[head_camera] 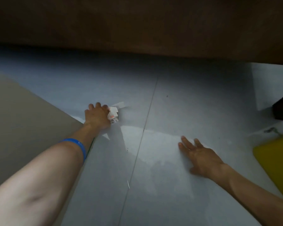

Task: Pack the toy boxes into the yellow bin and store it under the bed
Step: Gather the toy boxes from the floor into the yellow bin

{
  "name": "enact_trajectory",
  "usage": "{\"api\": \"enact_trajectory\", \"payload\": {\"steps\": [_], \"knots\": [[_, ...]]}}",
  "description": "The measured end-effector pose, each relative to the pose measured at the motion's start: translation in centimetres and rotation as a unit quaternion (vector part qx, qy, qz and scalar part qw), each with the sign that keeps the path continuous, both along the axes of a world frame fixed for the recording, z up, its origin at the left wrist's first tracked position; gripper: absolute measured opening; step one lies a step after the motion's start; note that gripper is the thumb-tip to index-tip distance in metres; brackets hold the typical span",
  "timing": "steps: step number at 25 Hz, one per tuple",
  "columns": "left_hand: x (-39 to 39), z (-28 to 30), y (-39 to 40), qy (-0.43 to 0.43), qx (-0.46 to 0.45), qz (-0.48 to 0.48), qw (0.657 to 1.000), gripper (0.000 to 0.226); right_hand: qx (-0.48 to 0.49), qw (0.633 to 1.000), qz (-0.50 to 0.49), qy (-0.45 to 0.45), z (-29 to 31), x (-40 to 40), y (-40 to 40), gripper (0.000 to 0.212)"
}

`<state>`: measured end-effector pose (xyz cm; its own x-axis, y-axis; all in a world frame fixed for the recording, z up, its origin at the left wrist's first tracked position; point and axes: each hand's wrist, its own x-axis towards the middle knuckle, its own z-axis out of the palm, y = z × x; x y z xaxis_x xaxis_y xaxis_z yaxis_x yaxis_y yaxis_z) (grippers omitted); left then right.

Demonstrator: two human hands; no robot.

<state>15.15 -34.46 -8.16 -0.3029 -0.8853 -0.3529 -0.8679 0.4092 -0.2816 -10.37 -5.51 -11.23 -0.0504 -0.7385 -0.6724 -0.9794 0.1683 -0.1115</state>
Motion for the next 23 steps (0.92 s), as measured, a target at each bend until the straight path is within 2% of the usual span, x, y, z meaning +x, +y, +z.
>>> {"api": "enact_trajectory", "payload": {"steps": [2, 3, 5, 7, 8, 10, 11, 12, 14, 16, 17, 18, 19, 20, 21, 22, 23], "knots": [[-1.6, 1.4, 1.9, 0.058, 0.028, 0.01, 0.998, 0.061, 0.014, 1.0, 0.004, 0.001, 0.0, -0.4, 0.1, 0.106], [-2.9, 2.3, 3.3, 0.144, 0.06, 0.058, 0.986, 0.061, 0.031, 0.999, -0.008, -0.007, 0.1, -0.3, 0.0, 0.109], [-6.7, 4.9, 6.2, 0.35, 0.141, 0.138, 0.916, 0.055, 0.046, 0.997, -0.039, -0.042, 1.3, -0.7, -0.5, 0.109], [-11.1, 8.2, 9.8, 0.477, 0.203, 0.1, 0.849, 0.054, -0.005, 0.979, -0.117, -0.165, 4.3, -0.9, -0.8, 0.091], [-13.5, 10.0, 11.6, 0.526, 0.22, 0.059, 0.819, 0.058, -0.07, 0.939, -0.196, -0.276, 6.1, -1.3, -0.5, 0.081], [-18.3, 13.5, 15.3, 0.618, 0.23, 0.014, 0.751, 0.068, -0.253, 0.777, -0.342, -0.463, 10.1, -2.5, 1.4, 0.071], [-19.9, 15.1, 16.7, 0.654, 0.227, 0.02, 0.721, 0.073, -0.323, 0.708, -0.376, -0.503, 12.3, -3.0, 2.0, 0.072], [-21.8, 16.5, 18.5, 0.683, 0.234, 0.036, 0.691, 0.077, -0.383, 0.666, -0.397, -0.502, 14.4, -3.9, 3.3, 0.076], [-25.9, 18.6, 22.8, 0.708, 0.278, 0.054, 0.647, 0.08, -0.498, 0.642, -0.406, -0.419, 18.2, -6.8, 6.9, 0.079], [-30.5, 19.7, 27.4, 0.686, 0.377, 0.021, 0.622, 0.069, -0.571, 0.632, -0.445, -0.277, 20.9, -10.7, 12.3, 0.065], [-32.8, 20.0, 29.8, 0.664, 0.422, -0.012, 0.617, 0.061, -0.58, 0.63, -0.469, -0.216, 21.8, -12.8, 15.4, 0.058], [-34.9, 19.6, 31.9, 0.642, 0.432, -0.049, 0.632, 0.055, -0.579, 0.626, -0.491, -0.177, 22.4, -14.8, 18.7, 0.055], [-36.8, 18.9, 33.4, 0.612, 0.399, -0.091, 0.677, 0.051, -0.573, 0.623, -0.51, -0.153, 22.8, -16.6, 21.8, 0.058], [-38.1, 17.6, 34.0, 0.548, 0.314, -0.175, 0.755, 0.048, -0.565, 0.619, -0.528, -0.137, 23.0, -18.3, 24.5, 0.063], [-39.1, 16.1, 34.8, 0.445, 0.224, -0.26, 0.827, 0.05, -0.555, 0.62, -0.542, -0.119, 23.0, -19.9, 27.0, 0.069], [-39.6, 14.7, 35.9, 0.354, 0.164, -0.323, 0.862, 0.054, -0.539, 0.635, -0.545, -0.097, 22.9, -21.5, 29.3, 0.072], [-39.5, 13.4, 36.7, 0.298, 0.139, -0.357, 0.874, 0.059, -0.515, 0.661, -0.541, -0.078, 22.6, -22.8, 30.9, 0.071]]}}
